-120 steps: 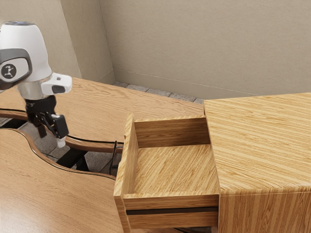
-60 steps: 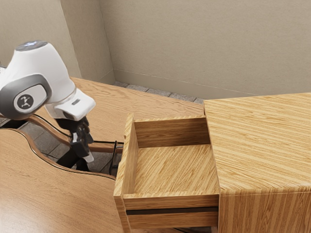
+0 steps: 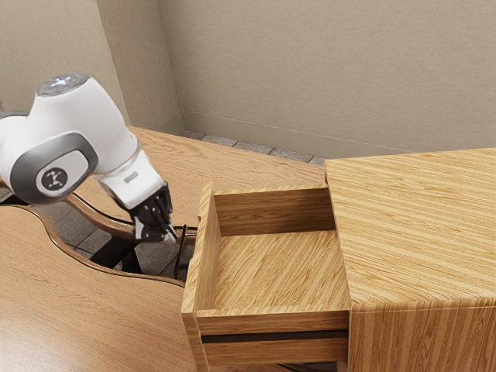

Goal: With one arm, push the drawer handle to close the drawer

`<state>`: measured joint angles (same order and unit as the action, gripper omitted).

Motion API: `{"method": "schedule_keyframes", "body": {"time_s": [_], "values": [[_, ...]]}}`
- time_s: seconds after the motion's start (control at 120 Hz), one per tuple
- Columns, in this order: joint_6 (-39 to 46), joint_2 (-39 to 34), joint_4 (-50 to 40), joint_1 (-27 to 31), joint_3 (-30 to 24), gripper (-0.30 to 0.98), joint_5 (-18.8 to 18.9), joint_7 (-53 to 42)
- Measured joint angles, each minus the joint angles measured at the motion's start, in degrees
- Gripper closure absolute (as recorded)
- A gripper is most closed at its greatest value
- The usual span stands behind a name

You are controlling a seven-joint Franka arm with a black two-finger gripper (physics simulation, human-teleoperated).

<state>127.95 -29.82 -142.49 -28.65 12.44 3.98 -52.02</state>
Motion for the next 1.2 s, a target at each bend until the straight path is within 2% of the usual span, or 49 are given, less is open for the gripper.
{"method": "schedule_keyframes", "body": {"time_s": [0.217,0.492,0.6,1.2], "values": [[1.36,-8.31,-5.74,-0.32,-0.7,0.78,-1.12,-1.82],[1.1,-9.66,-6.61,0.15,-1.21,0.78,-11.26,-3.31],[0.91,-9.8,-7.03,0.18,-1.13,0.78,-13.49,-3.82],[3.76,-2.4,-2.8,-3.27,-1.26,0.79,-14.95,-5.26]]}}
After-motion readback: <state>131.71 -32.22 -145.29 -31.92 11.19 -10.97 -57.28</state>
